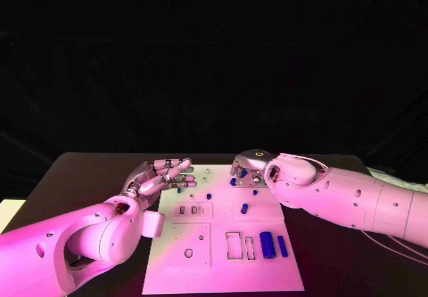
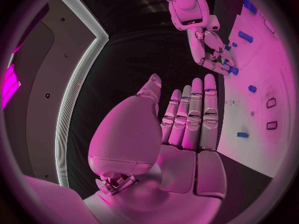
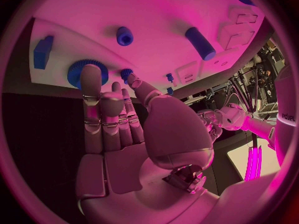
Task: Assemble the parts on the task board
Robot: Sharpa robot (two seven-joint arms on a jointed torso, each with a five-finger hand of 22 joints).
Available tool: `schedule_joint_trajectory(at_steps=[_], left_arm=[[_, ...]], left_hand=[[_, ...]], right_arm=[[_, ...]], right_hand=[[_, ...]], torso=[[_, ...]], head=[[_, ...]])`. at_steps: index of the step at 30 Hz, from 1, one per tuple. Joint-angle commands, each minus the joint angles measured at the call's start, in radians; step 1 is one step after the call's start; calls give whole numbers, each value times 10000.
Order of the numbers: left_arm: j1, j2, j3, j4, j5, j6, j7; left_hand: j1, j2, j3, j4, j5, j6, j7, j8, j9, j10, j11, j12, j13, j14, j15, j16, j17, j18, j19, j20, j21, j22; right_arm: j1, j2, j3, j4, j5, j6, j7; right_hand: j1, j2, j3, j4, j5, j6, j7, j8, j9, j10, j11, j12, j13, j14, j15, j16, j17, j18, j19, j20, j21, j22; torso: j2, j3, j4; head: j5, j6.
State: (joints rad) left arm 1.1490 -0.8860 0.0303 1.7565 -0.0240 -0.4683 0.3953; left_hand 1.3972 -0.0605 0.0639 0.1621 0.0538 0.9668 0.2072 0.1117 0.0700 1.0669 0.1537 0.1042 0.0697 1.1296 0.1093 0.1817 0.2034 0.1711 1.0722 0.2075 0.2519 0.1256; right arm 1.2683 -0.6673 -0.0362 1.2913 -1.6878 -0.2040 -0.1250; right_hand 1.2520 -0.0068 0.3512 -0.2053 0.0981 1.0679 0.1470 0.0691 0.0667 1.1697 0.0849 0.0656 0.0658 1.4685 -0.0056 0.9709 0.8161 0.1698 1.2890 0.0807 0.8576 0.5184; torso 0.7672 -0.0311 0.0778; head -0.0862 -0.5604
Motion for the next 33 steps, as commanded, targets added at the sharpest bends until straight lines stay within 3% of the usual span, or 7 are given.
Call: schedule_joint_trajectory(at_steps=[1, 15, 26, 33], left_arm=[[16, 1, 10, 56, 60, 208, 3], [21, -35, 11, 78, 62, 240, -24], [29, -37, 11, 48, 79, 286, -56], [35, -48, 11, 36, 106, 310, -74]], left_hand=[[25, 100, 16, -57, -29, 15, 59, -39, -10, -10, 57, -56, 0, -56, -3, -67, 11, 74, 2, 27, -2, -13], [81, 155, 50, -124, -29, 29, 40, -55, -7, 2, 49, -73, 4, -59, -6, -84, 51, 77, 0, 27, -15, -17], [101, 179, 66, -149, -29, 34, 35, -62, -6, 6, 45, -80, 5, -60, -8, -91, 66, 79, 0, 27, -20, -19], [101, 179, 66, -149, -29, 34, 35, -62, -6, 6, 45, -80, 5, -60, -8, -91, 66, 79, 0, 27, -20, -19]], right_arm=[[8, 54, 4, -19, -229, 319, -119], [10, 212, 5, -146, -272, 455, -81], [8, 273, 4, -220, -499, 764, -238], [5, 267, 4, -190, -752, 251, -483]], right_hand=[[68, -17, 137, 35, -104, 101, 14, -15, 18, 90, -9, -9, -8, 145, 20, 131, 136, -24, -48, -7, 194, 203], [43, -70, 350, 142, -198, 169, 0, -16, 19, 141, -23, -15, -10, 145, 8, 321, 319, -45, -72, -9, 460, 459], [189, -7, 802, 305, -469, 532, -145, 80, 67, 476, -153, 36, 14, 155, -78, 655, 633, -83, -66, -62, 948, 948], [333, 147, 1040, 368, -498, 767, -204, 153, 108, 716, -228, 55, 20, 146, -146, 755, 730, -118, -25, -120, 1184, 1213]], torso=[[44, -12, 30], [112, -40, 71], [144, -55, 105], [159, -68, 119]], head=[[-31, -45], [-14, -96], [-65, -211], [-57, -246]])
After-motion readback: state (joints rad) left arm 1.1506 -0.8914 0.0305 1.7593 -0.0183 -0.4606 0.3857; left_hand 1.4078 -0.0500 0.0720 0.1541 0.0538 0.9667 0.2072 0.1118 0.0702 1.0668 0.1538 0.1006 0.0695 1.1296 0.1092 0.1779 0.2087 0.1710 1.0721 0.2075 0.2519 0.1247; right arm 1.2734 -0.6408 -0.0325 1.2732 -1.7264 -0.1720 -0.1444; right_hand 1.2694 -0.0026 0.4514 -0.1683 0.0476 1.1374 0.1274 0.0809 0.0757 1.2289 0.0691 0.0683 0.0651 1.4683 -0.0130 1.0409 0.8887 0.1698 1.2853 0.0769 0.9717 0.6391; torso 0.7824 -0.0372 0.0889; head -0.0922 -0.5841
